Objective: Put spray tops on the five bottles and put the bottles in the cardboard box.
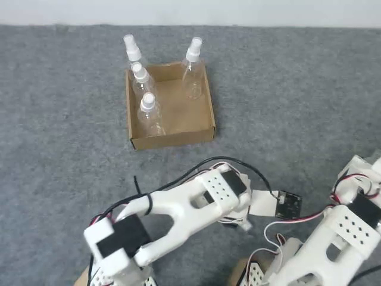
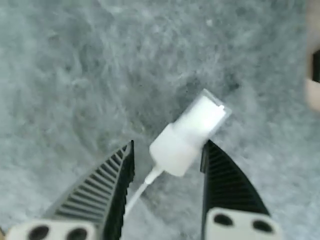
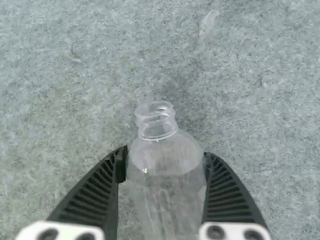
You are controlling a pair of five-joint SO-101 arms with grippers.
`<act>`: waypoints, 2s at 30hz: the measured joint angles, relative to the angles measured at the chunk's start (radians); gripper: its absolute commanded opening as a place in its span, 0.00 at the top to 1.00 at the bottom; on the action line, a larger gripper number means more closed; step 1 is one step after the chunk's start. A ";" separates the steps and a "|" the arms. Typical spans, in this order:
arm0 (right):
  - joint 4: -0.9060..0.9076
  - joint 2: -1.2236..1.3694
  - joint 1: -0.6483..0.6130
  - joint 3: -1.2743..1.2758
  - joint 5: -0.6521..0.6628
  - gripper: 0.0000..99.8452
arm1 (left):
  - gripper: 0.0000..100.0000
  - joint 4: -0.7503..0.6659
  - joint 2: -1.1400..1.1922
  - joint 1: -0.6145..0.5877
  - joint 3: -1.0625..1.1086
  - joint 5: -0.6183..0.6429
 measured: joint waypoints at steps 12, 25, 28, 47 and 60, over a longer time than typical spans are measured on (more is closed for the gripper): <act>0.000 0.000 0.003 0.000 0.000 0.92 | 0.80 0.051 0.028 0.055 -0.066 -0.071; 0.000 0.000 0.003 0.000 0.000 0.92 | 0.87 0.094 0.028 0.064 -0.063 -0.092; 0.000 0.000 0.003 0.000 0.000 0.92 | 0.87 0.115 0.058 0.064 -0.060 -0.092; 0.000 0.000 0.003 0.000 0.000 0.92 | 0.98 0.281 0.129 0.066 -0.141 -0.091; 0.000 0.000 0.003 0.000 0.000 0.92 | 0.98 0.384 0.130 -0.044 -0.157 -0.025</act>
